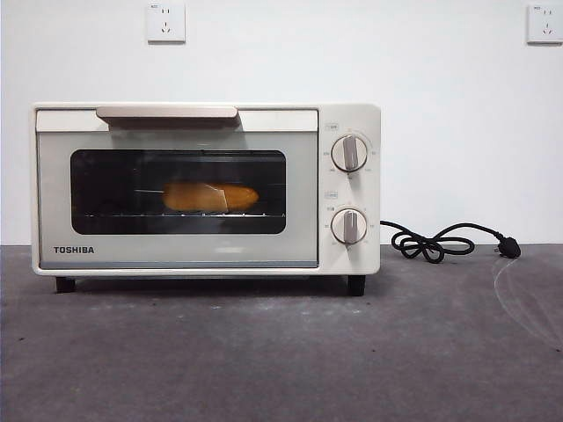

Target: Take the corn from the table,put the corn in the oven

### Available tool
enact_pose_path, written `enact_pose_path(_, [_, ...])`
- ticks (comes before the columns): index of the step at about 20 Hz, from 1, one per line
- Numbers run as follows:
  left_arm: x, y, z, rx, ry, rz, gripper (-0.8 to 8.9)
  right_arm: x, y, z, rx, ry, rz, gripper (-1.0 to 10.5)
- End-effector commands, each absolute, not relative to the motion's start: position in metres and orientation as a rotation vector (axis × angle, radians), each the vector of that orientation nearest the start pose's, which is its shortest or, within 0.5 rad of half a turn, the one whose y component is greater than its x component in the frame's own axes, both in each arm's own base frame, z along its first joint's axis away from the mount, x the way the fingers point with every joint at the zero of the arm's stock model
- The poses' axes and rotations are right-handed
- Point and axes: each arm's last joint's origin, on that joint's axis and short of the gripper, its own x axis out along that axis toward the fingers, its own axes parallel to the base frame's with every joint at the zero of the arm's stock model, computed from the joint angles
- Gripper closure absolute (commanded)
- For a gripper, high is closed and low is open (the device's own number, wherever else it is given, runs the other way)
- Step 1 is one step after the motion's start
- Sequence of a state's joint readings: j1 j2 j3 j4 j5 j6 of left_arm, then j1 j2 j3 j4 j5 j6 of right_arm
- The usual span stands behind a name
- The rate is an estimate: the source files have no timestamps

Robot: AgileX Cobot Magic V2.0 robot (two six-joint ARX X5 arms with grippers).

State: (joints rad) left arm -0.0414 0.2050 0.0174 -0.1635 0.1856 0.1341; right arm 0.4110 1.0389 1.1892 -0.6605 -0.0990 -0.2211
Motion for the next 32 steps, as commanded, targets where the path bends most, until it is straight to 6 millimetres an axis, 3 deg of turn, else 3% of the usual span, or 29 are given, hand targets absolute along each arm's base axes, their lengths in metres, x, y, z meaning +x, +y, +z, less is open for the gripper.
enact_pose_path(1, [0.104,-0.009,0.135,0.107,0.344,-0.243,8.17,0.181,0.064,0.388,-0.235,0.352,0.587,9.6])
enact_pose_path(4, [0.106,-0.009,0.134,0.106,0.353,-0.243,8.17,0.168,0.033,0.379,-0.203,0.278,0.464,9.6])
enact_pose_path(8, [0.106,-0.009,0.134,0.106,0.357,-0.244,8.17,0.144,0.008,0.336,-0.196,0.187,0.306,9.6])
enact_pose_path(15, [0.106,-0.009,0.134,0.105,0.357,-0.244,8.17,0.114,0.006,0.220,-0.159,0.134,0.288,9.6])
enact_pose_path(19, [0.106,-0.009,0.134,0.105,0.357,-0.244,8.17,0.104,0.006,0.178,-0.093,0.151,0.285,9.6])
enact_pose_path(26, [0.106,-0.009,0.134,0.106,0.357,-0.244,8.17,0.096,0.006,0.152,-0.037,0.158,0.245,9.6])
enact_pose_path(32, [0.106,-0.009,0.134,0.106,0.357,-0.244,8.17,0.095,0.004,0.151,-0.005,0.171,0.195,9.6])
